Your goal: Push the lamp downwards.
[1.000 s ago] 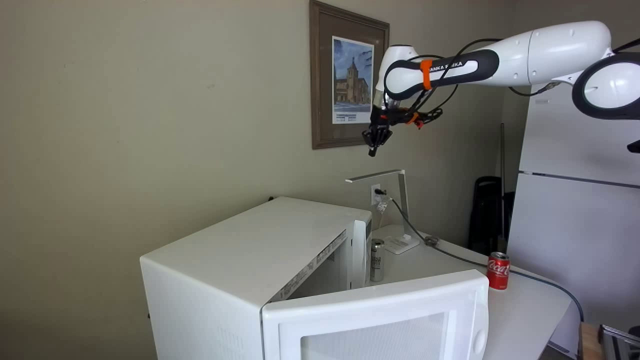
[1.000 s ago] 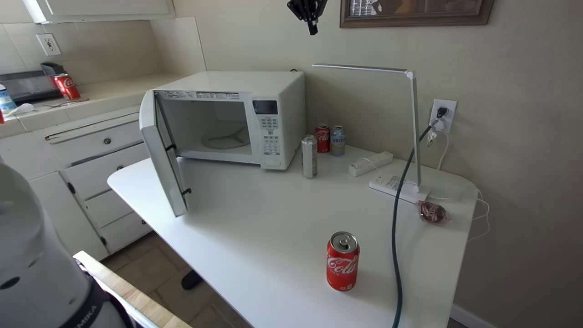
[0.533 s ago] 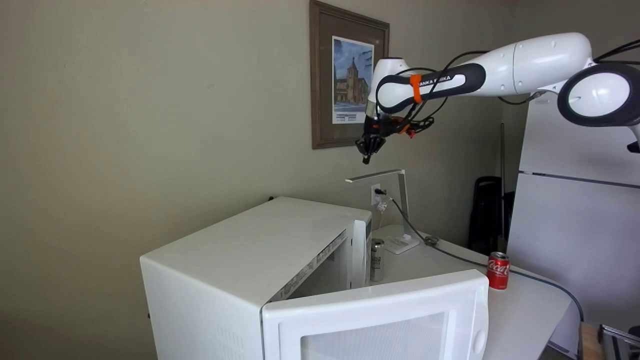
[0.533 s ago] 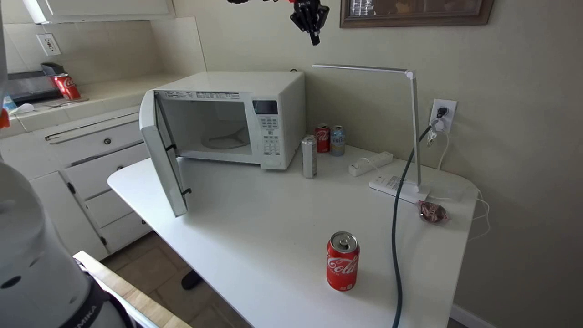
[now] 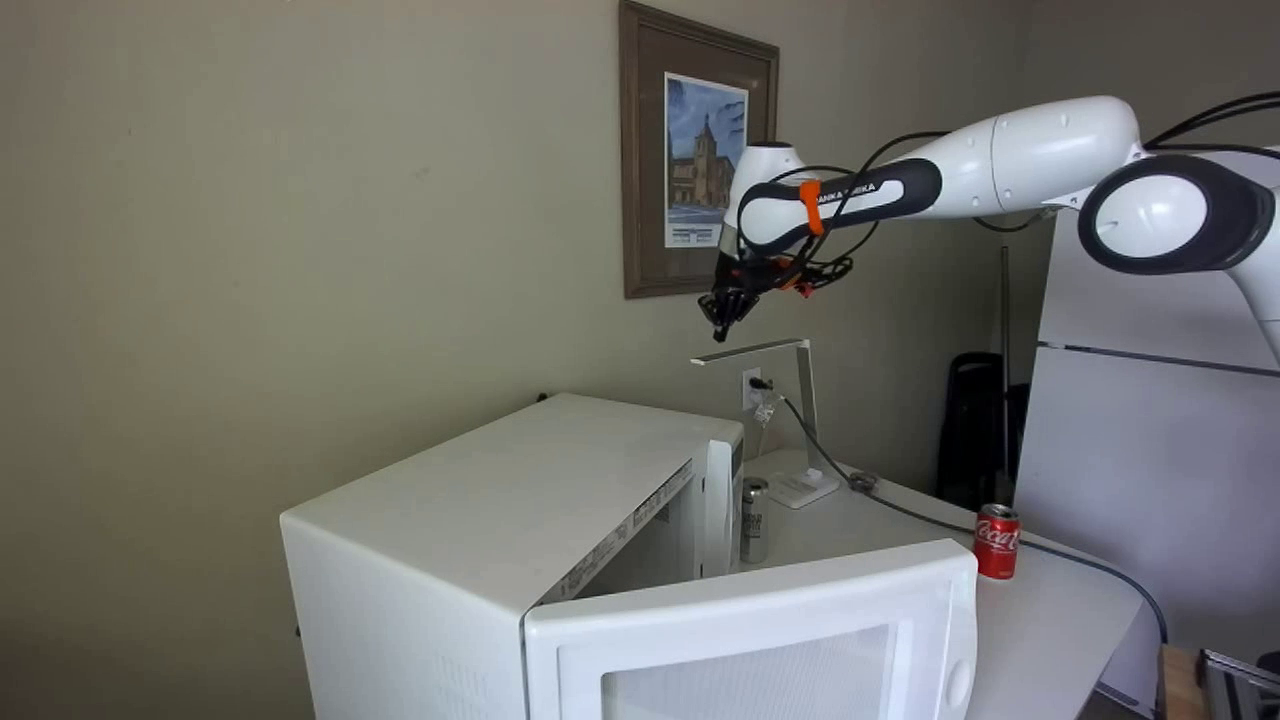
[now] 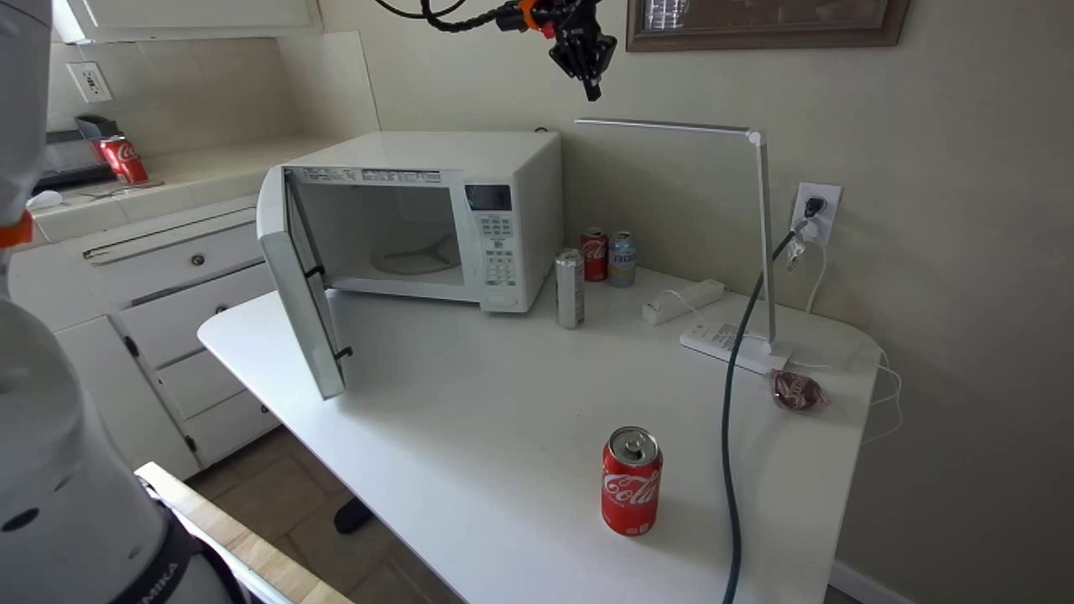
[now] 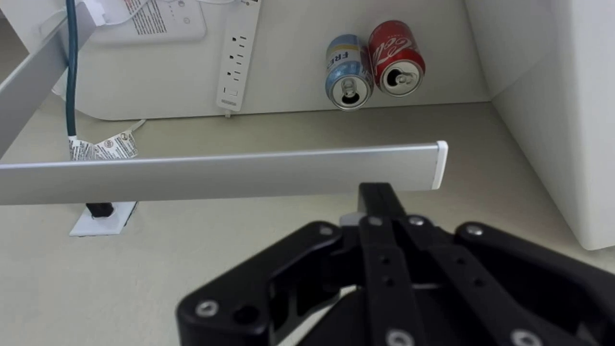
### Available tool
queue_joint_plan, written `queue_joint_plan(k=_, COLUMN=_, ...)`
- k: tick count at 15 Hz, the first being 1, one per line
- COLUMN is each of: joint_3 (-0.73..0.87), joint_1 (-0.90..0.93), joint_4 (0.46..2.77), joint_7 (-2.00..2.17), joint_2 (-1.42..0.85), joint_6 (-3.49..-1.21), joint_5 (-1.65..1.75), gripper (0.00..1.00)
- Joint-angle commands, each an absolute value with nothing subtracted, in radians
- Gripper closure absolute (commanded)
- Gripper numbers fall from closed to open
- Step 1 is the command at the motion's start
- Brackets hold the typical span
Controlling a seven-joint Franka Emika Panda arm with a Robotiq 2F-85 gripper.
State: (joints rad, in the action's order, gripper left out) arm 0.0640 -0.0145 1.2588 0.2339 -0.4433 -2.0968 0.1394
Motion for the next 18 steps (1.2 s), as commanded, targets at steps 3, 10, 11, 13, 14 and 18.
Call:
queue_joint_plan(k=3, joint_3=0.085, joint_1=0.002, joint_4=1.192, joint_7=0.27, joint_2=-0.509, joint_6=-2.07, joint_5=0.163, gripper=1.0)
queue_joint_plan(k=10, joint_3=0.097, joint_1=-0.004, joint_4=1.177, joint_7=0.245, joint_2=-0.553, joint_6=-2.039, joint_5=0.144, gripper=1.0)
queue_joint_plan(k=11, joint_3=0.1, joint_1=-0.005, joint_4=1.178, joint_7=0.245, joint_2=-0.558, joint_6=-2.032, joint_5=0.145, gripper=1.0)
queue_joint_plan(k=13, joint_3=0.104, joint_1=-0.011, joint_4=1.181, joint_7=0.243, joint_2=-0.568, joint_6=-2.02, joint_5=0.143, gripper=1.0)
queue_joint_plan(k=14, joint_3=0.107, joint_1=-0.013, joint_4=1.184, joint_7=0.243, joint_2=-0.573, joint_6=-2.013, joint_5=0.144, gripper=1.0)
queue_joint_plan(k=18, joint_3=0.127, joint_1=-0.021, joint_4=1.192, joint_7=0.248, joint_2=-0.591, joint_6=-1.992, joint_5=0.152, gripper=1.0)
